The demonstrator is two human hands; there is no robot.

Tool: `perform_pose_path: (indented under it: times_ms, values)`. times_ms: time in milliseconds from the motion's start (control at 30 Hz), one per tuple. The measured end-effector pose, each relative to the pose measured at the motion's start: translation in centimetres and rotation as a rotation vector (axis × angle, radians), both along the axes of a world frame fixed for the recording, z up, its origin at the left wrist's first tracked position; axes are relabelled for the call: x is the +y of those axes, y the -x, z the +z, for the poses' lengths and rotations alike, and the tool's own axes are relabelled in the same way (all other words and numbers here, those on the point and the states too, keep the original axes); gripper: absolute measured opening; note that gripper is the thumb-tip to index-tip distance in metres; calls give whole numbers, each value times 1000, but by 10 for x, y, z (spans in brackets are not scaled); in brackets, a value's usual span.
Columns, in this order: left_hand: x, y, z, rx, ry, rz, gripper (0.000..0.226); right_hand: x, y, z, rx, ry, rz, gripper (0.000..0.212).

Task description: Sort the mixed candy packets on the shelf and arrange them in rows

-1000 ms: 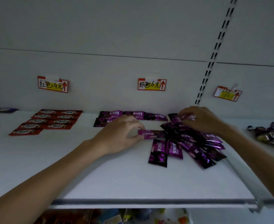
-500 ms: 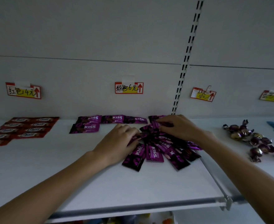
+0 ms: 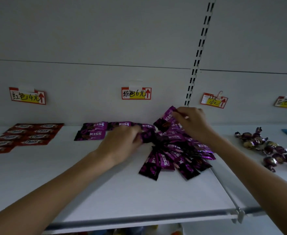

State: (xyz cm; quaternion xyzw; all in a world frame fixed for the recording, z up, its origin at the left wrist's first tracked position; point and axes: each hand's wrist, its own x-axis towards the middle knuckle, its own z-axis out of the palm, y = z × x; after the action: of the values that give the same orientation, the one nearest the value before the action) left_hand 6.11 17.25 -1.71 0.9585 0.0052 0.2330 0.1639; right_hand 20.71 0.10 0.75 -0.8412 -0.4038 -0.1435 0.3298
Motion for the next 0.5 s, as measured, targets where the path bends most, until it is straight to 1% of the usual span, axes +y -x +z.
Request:
perform_pose_path:
  times_ms: [100,167,233,300,367,433,500]
  values:
    - [28,7,15,-15,326,40,11,8,13,8,70,6,40,34]
    - [46,11,18,-22,504,85,19,17,20,8,170,-11,77,38]
    - [60,16,17,15,656,119,21,30,24,7,302,-60,114,33]
    - [68,22,15,49,810,115,19,43,27,6,414,-61,149,26]
    - [73,29,14,72,894,99,19,54,29,4,502,-60,180,23]
    - [76,33,13,96,895,87,20,63,32,1,568,-75,199,21]
    - [79,34,11,116,864,84,22,69,32,-4,634,-85,213,13]
